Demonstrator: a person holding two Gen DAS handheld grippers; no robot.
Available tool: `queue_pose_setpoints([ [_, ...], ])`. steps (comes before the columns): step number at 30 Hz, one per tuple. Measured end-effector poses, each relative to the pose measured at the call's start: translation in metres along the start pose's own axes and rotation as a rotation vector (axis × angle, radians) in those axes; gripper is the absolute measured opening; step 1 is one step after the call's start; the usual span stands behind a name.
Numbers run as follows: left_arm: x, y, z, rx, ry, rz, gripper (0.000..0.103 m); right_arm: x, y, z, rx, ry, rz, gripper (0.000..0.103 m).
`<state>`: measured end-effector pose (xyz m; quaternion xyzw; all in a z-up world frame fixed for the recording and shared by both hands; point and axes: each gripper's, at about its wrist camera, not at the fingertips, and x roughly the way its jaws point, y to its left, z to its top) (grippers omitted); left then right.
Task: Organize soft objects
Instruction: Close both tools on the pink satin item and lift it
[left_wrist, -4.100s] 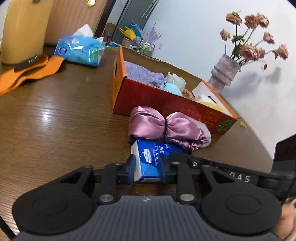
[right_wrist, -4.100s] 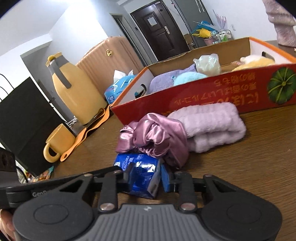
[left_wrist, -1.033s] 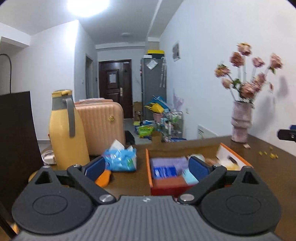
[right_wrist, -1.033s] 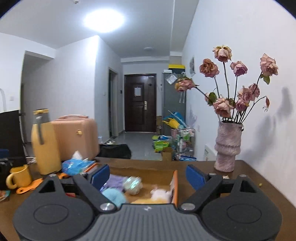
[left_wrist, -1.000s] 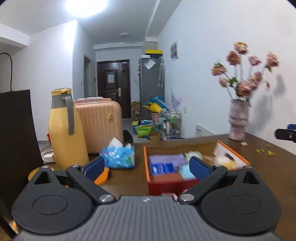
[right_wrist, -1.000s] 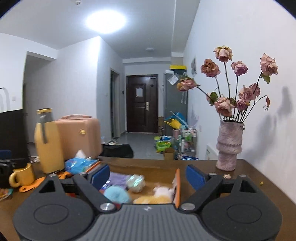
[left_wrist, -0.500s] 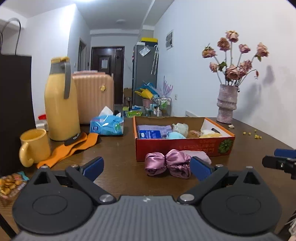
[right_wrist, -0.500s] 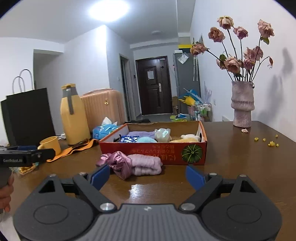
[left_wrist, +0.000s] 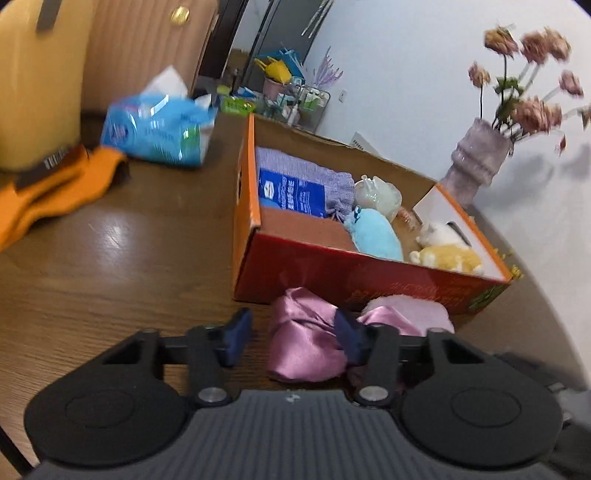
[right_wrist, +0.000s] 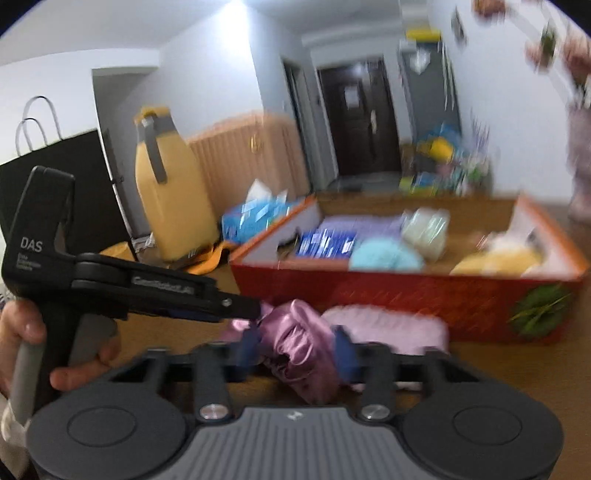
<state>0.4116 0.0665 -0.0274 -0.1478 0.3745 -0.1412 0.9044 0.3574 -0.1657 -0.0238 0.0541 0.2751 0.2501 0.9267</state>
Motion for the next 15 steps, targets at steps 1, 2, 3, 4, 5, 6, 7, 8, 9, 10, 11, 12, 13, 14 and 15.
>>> queue_pose_setpoints([
  [1,-0.003,0.003,-0.002,-0.018,0.003,-0.039,0.025,0.002,0.000,-0.003,-0.004,0.012,0.002,0.024],
  [2,-0.007,0.004,-0.007,-0.027,-0.001,-0.052,0.023,-0.001,0.002,-0.008,-0.017,0.032,-0.003,0.023],
  [3,-0.015,0.002,-0.015,-0.028,-0.008,-0.057,0.021,-0.006,0.005,-0.013,-0.033,0.042,0.004,0.023],
  [4,-0.022,0.001,-0.023,-0.033,-0.010,-0.066,0.020,-0.015,0.006,-0.019,-0.051,0.046,0.014,0.023],
  [5,-0.031,-0.002,-0.035,-0.035,-0.012,-0.075,0.019,-0.025,0.007,-0.027,-0.057,0.055,0.014,0.023],
  [6,-0.041,-0.007,-0.050,-0.027,-0.018,-0.083,0.018,-0.034,0.007,-0.033,-0.052,0.066,0.017,0.026],
  [7,-0.049,-0.012,-0.063,-0.016,-0.021,-0.079,0.017,-0.044,0.008,-0.041,-0.043,0.081,0.021,0.029],
  [8,-0.057,-0.019,-0.076,0.000,-0.026,-0.069,0.016,-0.055,0.007,-0.047,-0.026,0.094,0.024,0.031],
  [9,-0.067,-0.026,-0.088,0.019,-0.049,-0.054,0.016,-0.066,0.005,-0.052,0.001,0.097,0.038,0.033],
  [10,-0.075,-0.032,-0.099,0.034,-0.071,-0.038,0.016,-0.078,0.001,-0.054,0.041,0.089,0.072,0.036],
  [11,-0.080,-0.039,-0.109,0.057,-0.082,-0.024,0.015,-0.090,-0.003,-0.055,0.077,0.072,0.108,0.037],
  [12,-0.083,-0.046,-0.119,0.078,-0.083,-0.016,0.015,-0.101,-0.005,-0.054,0.100,0.050,0.131,0.037],
  [13,-0.085,-0.051,-0.124,0.096,-0.076,-0.010,0.015,-0.112,-0.007,-0.052,0.113,0.022,0.141,0.039],
  [14,-0.087,-0.056,-0.129,0.118,-0.072,-0.008,0.015,-0.118,-0.008,-0.047,0.118,-0.001,0.134,0.041],
  [15,-0.089,-0.059,-0.132,0.143,-0.076,-0.007,0.015,-0.122,-0.007,-0.043,0.123,-0.036,0.104,0.049],
])
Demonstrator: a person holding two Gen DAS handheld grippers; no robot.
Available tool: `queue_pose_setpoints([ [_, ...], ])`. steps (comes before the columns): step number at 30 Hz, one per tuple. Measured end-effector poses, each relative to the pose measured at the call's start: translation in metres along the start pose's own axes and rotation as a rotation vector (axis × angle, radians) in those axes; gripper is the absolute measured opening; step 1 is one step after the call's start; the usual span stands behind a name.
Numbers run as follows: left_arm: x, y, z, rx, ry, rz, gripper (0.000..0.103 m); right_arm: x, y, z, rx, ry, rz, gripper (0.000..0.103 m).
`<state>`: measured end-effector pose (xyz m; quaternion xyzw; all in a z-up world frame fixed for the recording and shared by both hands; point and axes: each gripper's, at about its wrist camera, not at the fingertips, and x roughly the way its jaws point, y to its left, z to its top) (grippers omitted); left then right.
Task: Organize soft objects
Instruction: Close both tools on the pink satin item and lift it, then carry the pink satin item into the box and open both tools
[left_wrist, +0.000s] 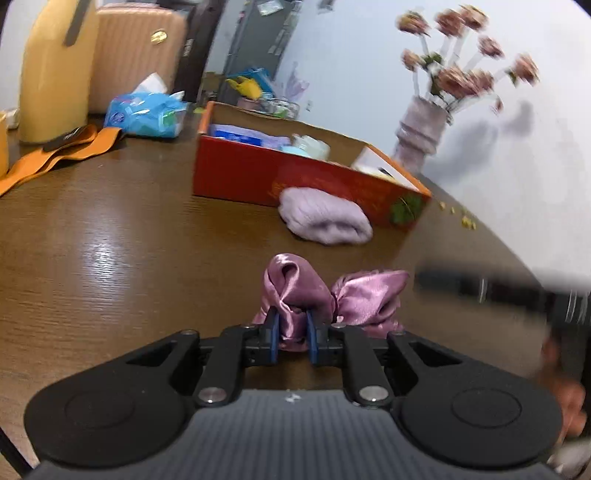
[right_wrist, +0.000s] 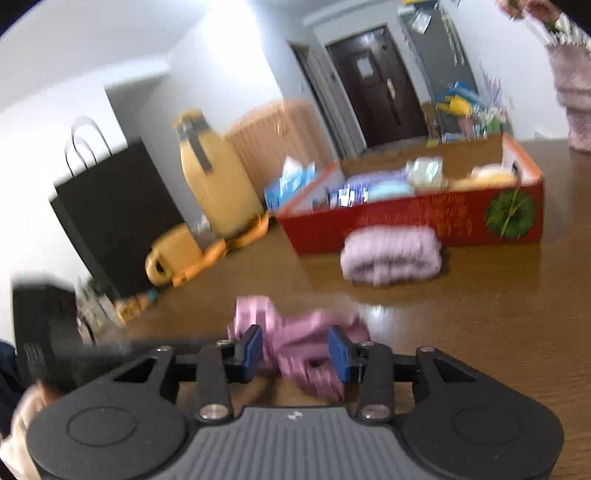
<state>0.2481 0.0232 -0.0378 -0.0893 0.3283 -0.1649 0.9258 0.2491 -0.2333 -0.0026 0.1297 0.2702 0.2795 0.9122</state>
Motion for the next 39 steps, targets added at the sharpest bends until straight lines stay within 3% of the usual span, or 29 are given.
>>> queue_pose_setpoints([
  [1,-0.001,-0.003,-0.002,0.014,-0.004,0.007,0.015,0.001,0.001,0.001,-0.001,-0.021,-0.039,0.058],
  [2,-0.001,-0.006,-0.003,0.022,-0.005,0.018,0.015,0.008,0.004,0.002,-0.011,-0.019,-0.081,0.059],
  [5,-0.002,-0.016,-0.008,0.061,-0.004,0.051,0.015,0.028,0.007,-0.012,-0.045,0.047,-0.186,0.051],
  [7,-0.005,-0.018,-0.014,0.077,-0.005,0.060,0.016,0.035,0.003,-0.023,-0.016,0.067,-0.171,0.039],
  [9,-0.008,-0.016,-0.015,0.069,0.001,0.052,0.022,0.034,0.002,-0.032,0.017,0.056,-0.166,0.037],
  [13,-0.029,-0.003,-0.002,-0.024,-0.054,-0.065,0.057,0.028,0.007,-0.041,-0.012,0.040,-0.172,0.037],
  [15,-0.027,0.000,0.006,-0.052,-0.054,-0.066,0.056,0.027,0.004,-0.045,0.000,0.041,-0.165,0.034],
  [18,-0.008,-0.003,0.007,-0.027,0.039,0.026,0.035,0.027,0.007,-0.046,-0.010,0.052,-0.152,0.024],
  [24,-0.010,0.007,-0.006,-0.077,0.043,-0.025,0.024,0.025,0.011,-0.050,-0.013,0.061,-0.139,0.013],
  [30,-0.013,-0.001,0.003,-0.057,0.042,-0.034,0.019,0.021,0.014,-0.047,-0.018,0.039,-0.149,0.008],
  [34,-0.012,-0.016,0.039,-0.016,-0.024,-0.096,0.018,0.005,0.012,-0.014,-0.061,-0.053,-0.171,0.008],
  [39,0.034,-0.046,0.129,0.034,-0.079,-0.169,0.018,0.008,-0.025,0.074,-0.180,-0.158,-0.227,0.008],
])
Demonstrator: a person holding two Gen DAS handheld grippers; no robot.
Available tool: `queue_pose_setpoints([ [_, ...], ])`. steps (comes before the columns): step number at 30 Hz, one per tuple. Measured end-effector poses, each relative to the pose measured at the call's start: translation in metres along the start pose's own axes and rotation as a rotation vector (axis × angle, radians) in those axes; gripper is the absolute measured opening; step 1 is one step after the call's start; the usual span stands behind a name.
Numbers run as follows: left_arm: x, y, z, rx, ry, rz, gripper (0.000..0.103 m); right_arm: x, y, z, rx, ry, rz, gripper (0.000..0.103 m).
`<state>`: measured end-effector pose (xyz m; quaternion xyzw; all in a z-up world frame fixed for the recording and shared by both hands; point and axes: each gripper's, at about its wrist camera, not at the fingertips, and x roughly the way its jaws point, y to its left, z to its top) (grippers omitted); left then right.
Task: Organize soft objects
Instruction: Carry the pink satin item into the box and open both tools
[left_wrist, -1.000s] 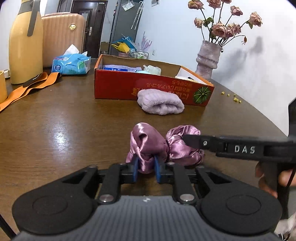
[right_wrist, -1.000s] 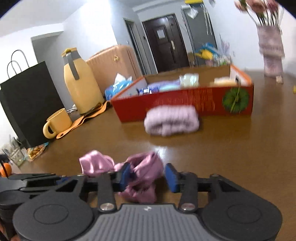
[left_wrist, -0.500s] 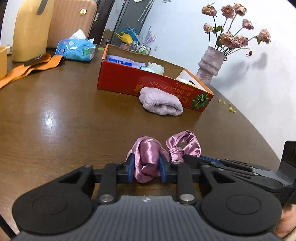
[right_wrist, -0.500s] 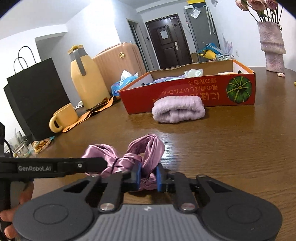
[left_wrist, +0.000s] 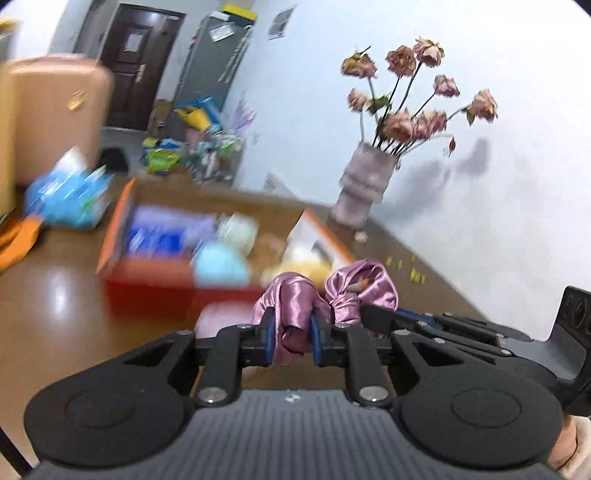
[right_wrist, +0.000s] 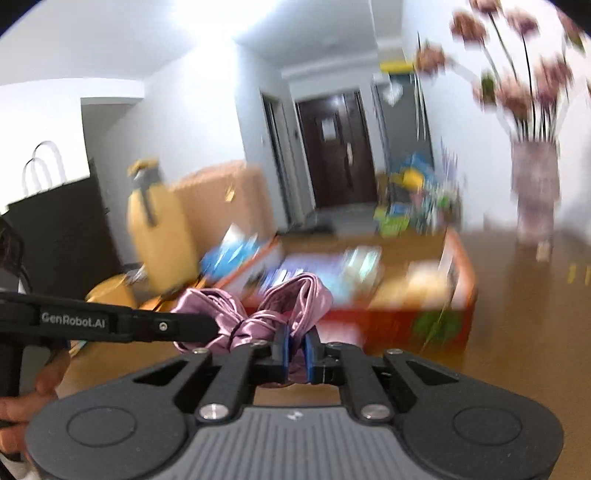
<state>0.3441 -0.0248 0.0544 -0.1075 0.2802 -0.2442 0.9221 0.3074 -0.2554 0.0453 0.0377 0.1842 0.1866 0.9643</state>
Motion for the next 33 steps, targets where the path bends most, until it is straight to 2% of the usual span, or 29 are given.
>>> queue_pose_setpoints([
  [3,0.065,-0.005,0.055,0.000,0.020,-0.004,0.018,0.049,-0.042,0.050,-0.054,0.022,-0.075,0.008],
  [6,0.143,0.005,0.098,-0.078,0.091,-0.013,0.018,0.106,-0.079,0.083,-0.070,0.082,-0.148,0.008],
  [8,0.188,0.020,0.112,-0.160,0.145,0.004,0.018,0.147,-0.104,0.096,-0.050,0.146,-0.165,0.008],
  [10,0.225,0.033,0.114,-0.174,0.191,0.041,0.018,0.187,-0.124,0.100,-0.030,0.216,-0.164,0.008],
  [12,0.252,0.046,0.112,-0.157,0.246,0.112,0.018,0.227,-0.135,0.097,-0.013,0.305,-0.134,0.008],
  [16,0.263,0.060,0.111,-0.081,0.260,0.201,0.018,0.274,-0.128,0.088,-0.052,0.410,-0.084,0.008],
  [20,0.265,0.056,0.113,-0.010,0.252,0.271,0.019,0.303,-0.129,0.081,-0.035,0.538,-0.017,0.008],
  [21,0.267,0.052,0.110,0.009,0.264,0.271,0.017,0.309,-0.128,0.077,-0.048,0.566,-0.039,0.008],
  [23,0.274,0.048,0.106,0.025,0.269,0.288,0.018,0.304,-0.119,0.078,-0.122,0.548,-0.123,0.006],
  [26,0.290,0.055,0.106,-0.020,0.326,0.258,0.021,0.299,-0.116,0.079,-0.155,0.539,-0.173,0.005],
  [27,0.293,0.056,0.106,-0.014,0.327,0.258,0.021,0.298,-0.116,0.079,-0.156,0.534,-0.177,0.008],
  [28,0.292,0.056,0.105,-0.013,0.328,0.259,0.022,0.295,-0.116,0.082,-0.145,0.530,-0.187,0.016],
  [30,0.285,0.053,0.110,0.001,0.330,0.258,0.026,0.287,-0.118,0.090,-0.119,0.515,-0.182,0.017],
  [33,0.256,0.045,0.122,0.037,0.248,0.261,0.054,0.266,-0.120,0.112,-0.062,0.466,-0.153,0.021],
])
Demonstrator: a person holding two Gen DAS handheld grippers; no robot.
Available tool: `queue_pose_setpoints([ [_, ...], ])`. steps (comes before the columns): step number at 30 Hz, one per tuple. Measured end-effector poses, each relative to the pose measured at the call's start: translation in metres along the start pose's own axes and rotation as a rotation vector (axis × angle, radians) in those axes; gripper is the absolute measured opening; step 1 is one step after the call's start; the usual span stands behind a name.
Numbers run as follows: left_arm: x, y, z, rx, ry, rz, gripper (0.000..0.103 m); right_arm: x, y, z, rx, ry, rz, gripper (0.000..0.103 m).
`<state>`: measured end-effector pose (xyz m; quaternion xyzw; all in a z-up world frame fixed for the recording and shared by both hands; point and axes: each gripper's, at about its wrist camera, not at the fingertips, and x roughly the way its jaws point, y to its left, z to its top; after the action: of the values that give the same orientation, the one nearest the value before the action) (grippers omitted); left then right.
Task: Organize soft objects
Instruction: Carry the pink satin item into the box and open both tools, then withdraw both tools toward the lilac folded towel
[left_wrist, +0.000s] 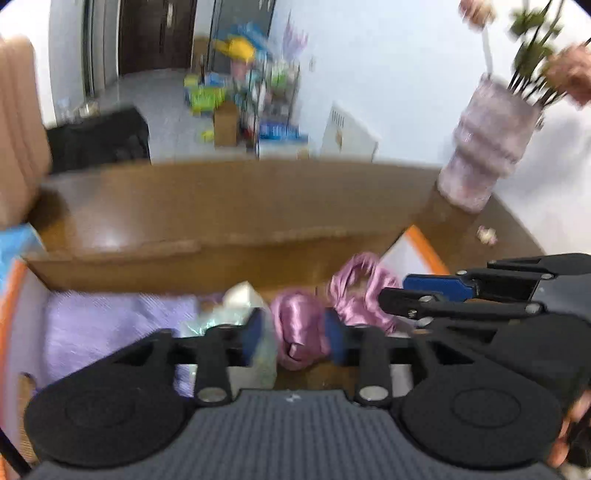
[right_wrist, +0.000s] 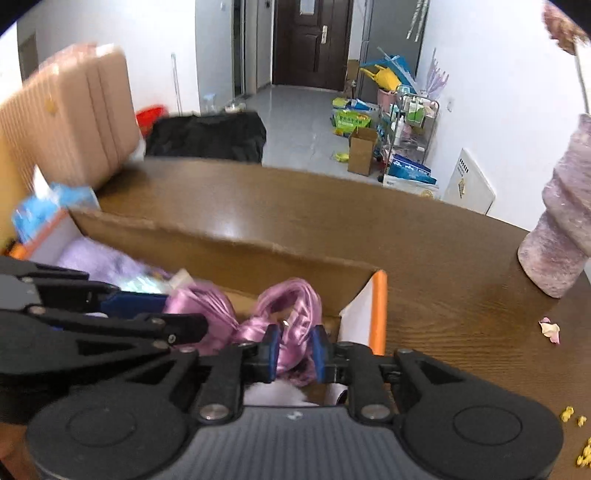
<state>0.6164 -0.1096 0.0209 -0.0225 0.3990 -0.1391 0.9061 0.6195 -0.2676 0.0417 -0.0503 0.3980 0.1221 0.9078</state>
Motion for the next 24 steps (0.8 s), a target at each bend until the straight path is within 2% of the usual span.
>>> queue_pose_setpoints([
  [1,-0.015,0.000,0.001,0.013,-0.035,0.014,0.059,-0.014,-0.001,0.004,0.010,-0.022,0.003,0.027],
  [4,-0.065,0.002,0.005,0.061,-0.114,0.026,0.060,-0.058,-0.002,0.009,0.001,-0.093,-0.025,0.036],
  [6,-0.101,0.004,0.005,0.080,-0.166,0.042,0.066,-0.086,-0.002,0.010,-0.011,-0.126,-0.037,0.040],
  [7,-0.118,0.007,0.003,0.090,-0.193,0.057,0.073,-0.104,0.000,0.009,-0.020,-0.151,-0.041,0.044],
  [8,-0.138,0.011,-0.002,0.099,-0.227,0.081,0.077,-0.121,0.003,0.005,-0.032,-0.182,-0.044,0.046],
  [10,-0.169,0.017,-0.015,0.116,-0.283,0.126,0.081,-0.153,0.006,-0.009,-0.046,-0.259,-0.043,0.060],
  [12,-0.196,0.024,-0.031,0.125,-0.343,0.171,0.083,-0.177,0.008,-0.028,-0.052,-0.311,-0.047,0.066],
  [16,-0.232,0.030,-0.056,0.122,-0.429,0.240,0.085,-0.210,0.015,-0.046,-0.045,-0.356,-0.051,0.068],
  [20,-0.254,0.032,-0.072,0.087,-0.446,0.230,0.085,-0.225,0.029,-0.058,-0.023,-0.389,-0.031,0.068],
  [24,-0.271,0.035,-0.112,0.081,-0.476,0.254,0.087,-0.237,0.047,-0.101,-0.002,-0.447,-0.028,0.071],
])
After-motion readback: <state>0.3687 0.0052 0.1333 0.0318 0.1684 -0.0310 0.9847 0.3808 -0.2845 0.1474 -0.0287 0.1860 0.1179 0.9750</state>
